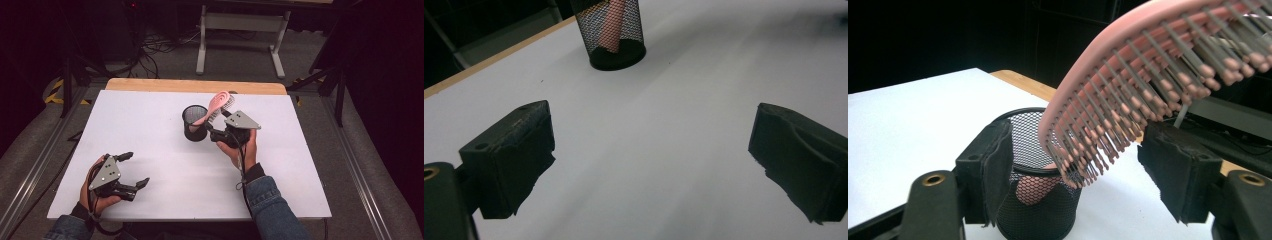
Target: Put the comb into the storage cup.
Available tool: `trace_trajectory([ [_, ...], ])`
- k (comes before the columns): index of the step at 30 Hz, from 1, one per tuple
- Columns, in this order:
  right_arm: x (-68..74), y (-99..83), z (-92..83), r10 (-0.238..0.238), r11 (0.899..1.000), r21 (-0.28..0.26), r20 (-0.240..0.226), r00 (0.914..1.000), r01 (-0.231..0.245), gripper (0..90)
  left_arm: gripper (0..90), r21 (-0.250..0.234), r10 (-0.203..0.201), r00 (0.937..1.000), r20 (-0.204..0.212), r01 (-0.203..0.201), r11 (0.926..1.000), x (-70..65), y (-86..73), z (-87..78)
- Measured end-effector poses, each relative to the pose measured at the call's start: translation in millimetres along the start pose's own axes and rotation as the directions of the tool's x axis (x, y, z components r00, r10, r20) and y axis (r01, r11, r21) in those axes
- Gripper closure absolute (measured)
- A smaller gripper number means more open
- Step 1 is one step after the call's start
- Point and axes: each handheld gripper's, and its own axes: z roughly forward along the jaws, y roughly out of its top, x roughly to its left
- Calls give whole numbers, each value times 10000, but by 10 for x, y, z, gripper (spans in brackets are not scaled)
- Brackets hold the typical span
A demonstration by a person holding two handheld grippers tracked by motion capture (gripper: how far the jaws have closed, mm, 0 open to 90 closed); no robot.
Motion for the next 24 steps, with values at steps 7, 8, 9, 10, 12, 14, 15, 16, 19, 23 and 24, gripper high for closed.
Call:
trace_trajectory([
  [7,23,-3,-5,-169,9997,157,-185,9997,172,231,54,13,8,10000,-19,-8,10000,1,0,-1],
  [8,28,-8,-6,-174,9996,213,-236,9996,179,201,54,-7,1,10000,-12,-1,10000,0,0,-1],
  [9,35,-14,-3,-179,9995,259,-305,9994,187,188,54,-6,1,10000,-10,-1,10000,1,-1,0],
  [10,45,-21,2,-241,9991,346,-326,9992,252,179,54,-7,0,10000,-13,0,10000,1,-1,1],
  [12,60,-37,11,-352,9984,434,-338,9988,367,169,54,-10,8,10000,-2,-8,10000,-2,0,1],
  [14,69,-57,17,-322,9981,504,-365,9988,340,157,54,-6,6,10000,-8,-6,10000,-1,0,0],
  [15,72,-71,23,-306,9980,548,-383,9988,327,149,54,-6,0,10000,-6,0,10000,-1,0,1],
  [16,72,-81,27,-325,9977,579,-389,9987,348,146,54,-7,4,10000,-8,-4,10000,-1,-1,1],
  [19,69,-103,20,-311,9976,604,-355,9989,332,139,54,-11,-6,10000,-13,6,10000,0,-1,1],
  [23,71,-102,-5,-365,9976,583,-334,9988,384,125,54,-14,-11,10000,-5,11,10000,0,0,2],
  [24,75,-96,-18,-369,9978,542,-321,9988,386,117,54,1,0,10000,-7,0,10000,1,1,0],
])
